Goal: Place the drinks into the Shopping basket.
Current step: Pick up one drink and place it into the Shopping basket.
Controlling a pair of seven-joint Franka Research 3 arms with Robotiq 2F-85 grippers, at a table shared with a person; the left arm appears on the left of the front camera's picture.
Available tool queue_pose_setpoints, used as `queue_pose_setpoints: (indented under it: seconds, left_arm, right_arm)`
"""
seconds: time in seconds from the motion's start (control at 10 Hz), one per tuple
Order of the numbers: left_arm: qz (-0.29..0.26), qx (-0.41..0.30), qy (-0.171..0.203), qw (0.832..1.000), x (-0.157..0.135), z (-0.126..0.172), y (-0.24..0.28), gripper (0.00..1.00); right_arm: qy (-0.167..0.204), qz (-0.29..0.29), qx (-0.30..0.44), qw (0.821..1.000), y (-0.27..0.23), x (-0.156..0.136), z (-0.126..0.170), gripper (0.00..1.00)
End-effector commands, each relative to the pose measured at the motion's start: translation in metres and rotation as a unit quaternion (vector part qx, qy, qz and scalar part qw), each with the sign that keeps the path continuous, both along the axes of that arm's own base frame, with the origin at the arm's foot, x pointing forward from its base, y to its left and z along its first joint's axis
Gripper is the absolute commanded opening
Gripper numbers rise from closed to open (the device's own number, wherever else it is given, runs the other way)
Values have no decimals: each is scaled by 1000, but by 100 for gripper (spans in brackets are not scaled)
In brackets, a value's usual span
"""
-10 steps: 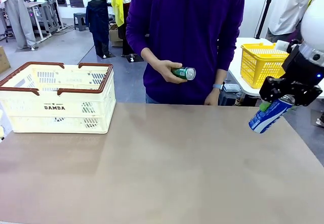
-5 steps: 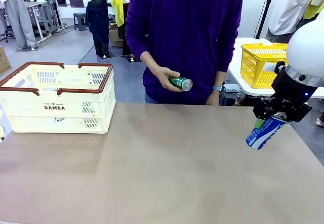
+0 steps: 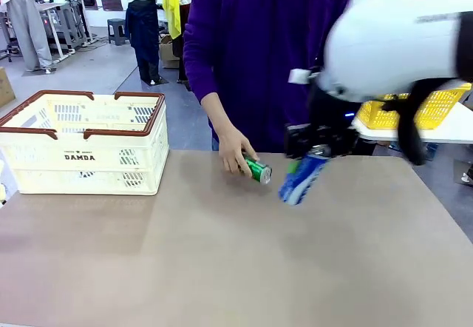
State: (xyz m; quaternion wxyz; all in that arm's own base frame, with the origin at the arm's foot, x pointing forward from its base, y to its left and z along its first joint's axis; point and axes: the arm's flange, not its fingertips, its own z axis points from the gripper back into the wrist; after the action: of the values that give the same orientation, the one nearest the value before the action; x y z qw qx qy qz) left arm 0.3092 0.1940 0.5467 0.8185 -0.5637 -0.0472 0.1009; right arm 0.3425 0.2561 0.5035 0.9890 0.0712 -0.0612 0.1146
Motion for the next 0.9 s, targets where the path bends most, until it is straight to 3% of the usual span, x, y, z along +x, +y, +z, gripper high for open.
queue_pose_setpoints:
  seconds: [0.0, 0.2, 0.3, 0.5, 0.8]
  left_arm:
    - [3, -8, 4, 1000, -1, 3, -1, 100]
    - [3, -8, 4, 1000, -1, 3, -1, 100]
    - [3, -8, 4, 1000, -1, 3, -1, 100]
    - [3, -8, 4, 1000, -1, 3, -1, 100]
    - [3, -8, 4, 1000, -1, 3, -1, 100]
  right_arm:
    - [-8, -27, -57, 998, -5, 30, 0, 0]
    - [-13, -92, -44, 995, -134, -5, 27, 0]
    - [6, -147, -55, 988, -191, -33, 31, 0]
    - [28, -253, -19, 967, -283, -81, 18, 0]
    - [37, -301, 40, 952, -323, -104, -12, 0]
